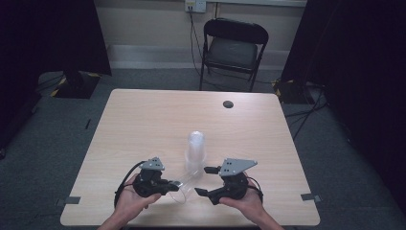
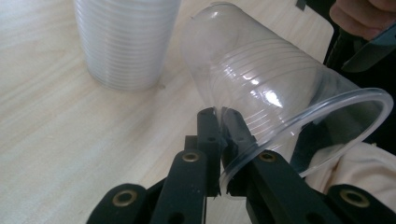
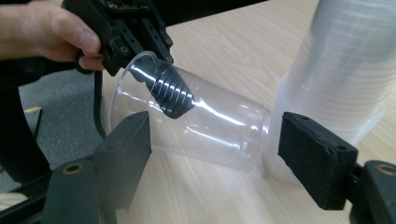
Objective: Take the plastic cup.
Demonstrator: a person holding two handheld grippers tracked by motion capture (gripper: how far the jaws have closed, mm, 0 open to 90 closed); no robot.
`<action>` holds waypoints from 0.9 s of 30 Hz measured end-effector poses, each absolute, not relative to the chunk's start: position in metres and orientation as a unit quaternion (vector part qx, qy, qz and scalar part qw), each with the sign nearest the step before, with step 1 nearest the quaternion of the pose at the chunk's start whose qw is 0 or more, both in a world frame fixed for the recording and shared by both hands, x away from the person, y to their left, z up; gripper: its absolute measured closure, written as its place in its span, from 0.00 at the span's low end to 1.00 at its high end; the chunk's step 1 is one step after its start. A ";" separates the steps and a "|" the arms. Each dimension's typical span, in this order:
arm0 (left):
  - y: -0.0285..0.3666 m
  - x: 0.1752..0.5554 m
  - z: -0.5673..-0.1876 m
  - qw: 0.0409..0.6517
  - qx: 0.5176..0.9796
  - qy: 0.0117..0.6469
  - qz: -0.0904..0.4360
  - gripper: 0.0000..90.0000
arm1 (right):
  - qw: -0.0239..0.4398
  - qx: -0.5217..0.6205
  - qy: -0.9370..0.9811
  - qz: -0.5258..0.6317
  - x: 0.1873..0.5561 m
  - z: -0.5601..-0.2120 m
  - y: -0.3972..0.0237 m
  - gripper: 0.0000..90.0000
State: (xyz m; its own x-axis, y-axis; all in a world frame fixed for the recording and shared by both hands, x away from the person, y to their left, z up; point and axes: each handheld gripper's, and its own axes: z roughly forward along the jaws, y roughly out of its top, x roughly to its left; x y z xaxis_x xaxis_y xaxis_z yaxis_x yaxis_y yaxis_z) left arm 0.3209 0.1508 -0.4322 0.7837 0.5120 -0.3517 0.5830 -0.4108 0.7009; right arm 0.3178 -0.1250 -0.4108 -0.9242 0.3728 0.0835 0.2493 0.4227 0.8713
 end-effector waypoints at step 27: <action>0.140 0.332 -0.435 0.387 0.847 0.345 -0.118 0.97 | 0.098 0.047 0.899 0.424 0.307 -0.424 -0.094 0.18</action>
